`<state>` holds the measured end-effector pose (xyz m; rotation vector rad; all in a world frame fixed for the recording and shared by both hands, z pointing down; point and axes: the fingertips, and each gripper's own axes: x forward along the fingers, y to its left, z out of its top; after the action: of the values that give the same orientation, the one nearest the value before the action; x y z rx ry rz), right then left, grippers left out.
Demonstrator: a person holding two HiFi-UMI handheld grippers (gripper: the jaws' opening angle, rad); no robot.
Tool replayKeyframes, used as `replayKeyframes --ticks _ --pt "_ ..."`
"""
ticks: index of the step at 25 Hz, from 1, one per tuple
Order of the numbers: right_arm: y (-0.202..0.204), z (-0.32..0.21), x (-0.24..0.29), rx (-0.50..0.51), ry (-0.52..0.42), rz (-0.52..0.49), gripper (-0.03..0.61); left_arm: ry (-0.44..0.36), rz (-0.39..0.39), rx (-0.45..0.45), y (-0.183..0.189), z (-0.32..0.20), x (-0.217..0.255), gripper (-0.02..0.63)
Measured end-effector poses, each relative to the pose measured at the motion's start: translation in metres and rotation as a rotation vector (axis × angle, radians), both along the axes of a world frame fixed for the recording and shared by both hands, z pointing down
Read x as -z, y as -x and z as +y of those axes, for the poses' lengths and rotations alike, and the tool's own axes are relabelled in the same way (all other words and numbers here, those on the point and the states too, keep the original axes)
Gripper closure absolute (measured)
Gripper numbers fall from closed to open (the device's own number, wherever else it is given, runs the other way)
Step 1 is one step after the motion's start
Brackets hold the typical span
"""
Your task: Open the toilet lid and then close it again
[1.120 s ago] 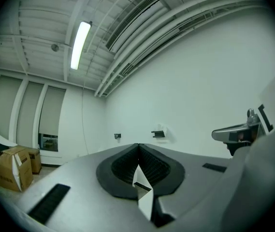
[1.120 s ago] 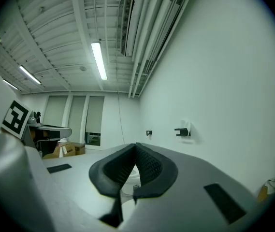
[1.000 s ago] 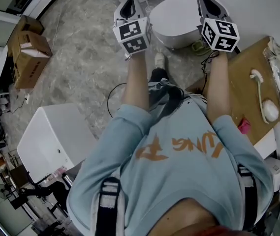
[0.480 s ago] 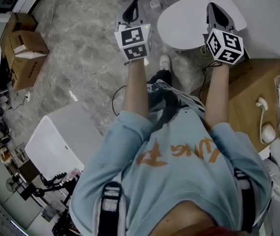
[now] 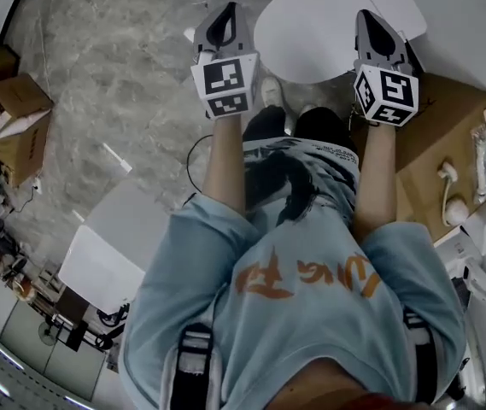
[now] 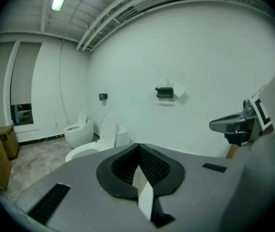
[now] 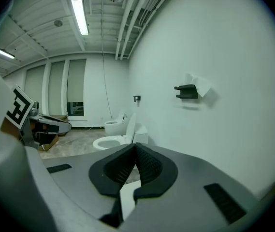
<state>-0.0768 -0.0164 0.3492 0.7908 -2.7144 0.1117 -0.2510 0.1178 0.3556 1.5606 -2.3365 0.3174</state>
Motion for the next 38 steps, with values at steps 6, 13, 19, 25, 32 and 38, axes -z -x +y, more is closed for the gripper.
replayKeyframes --ticks 6,13,19,25,32,38 --pt "-0.001 -0.015 -0.071 0.008 0.099 0.058 0.566 0.080 0.038 -0.029 -0.010 -0.024 -0.063 0.589" --pt "0.009 0.002 -0.158 0.043 0.190 0.114 0.566 0.183 0.069 -0.105 -0.020 -0.024 -0.144 0.589" --pt "-0.001 0.031 -0.219 0.106 0.242 0.181 0.566 0.262 0.062 -0.189 -0.041 -0.024 -0.199 0.589" --pt "-0.004 0.066 -0.284 0.117 0.282 0.211 0.565 0.314 0.051 -0.296 -0.060 -0.007 -0.258 0.589" --pt "-0.005 0.099 -0.336 0.188 0.294 0.313 0.507 0.417 0.011 -0.400 -0.076 0.013 -0.316 0.588" --pt "-0.010 0.134 -0.369 0.341 0.201 0.453 0.408 0.529 -0.101 -0.618 -0.112 0.025 -0.358 0.588"
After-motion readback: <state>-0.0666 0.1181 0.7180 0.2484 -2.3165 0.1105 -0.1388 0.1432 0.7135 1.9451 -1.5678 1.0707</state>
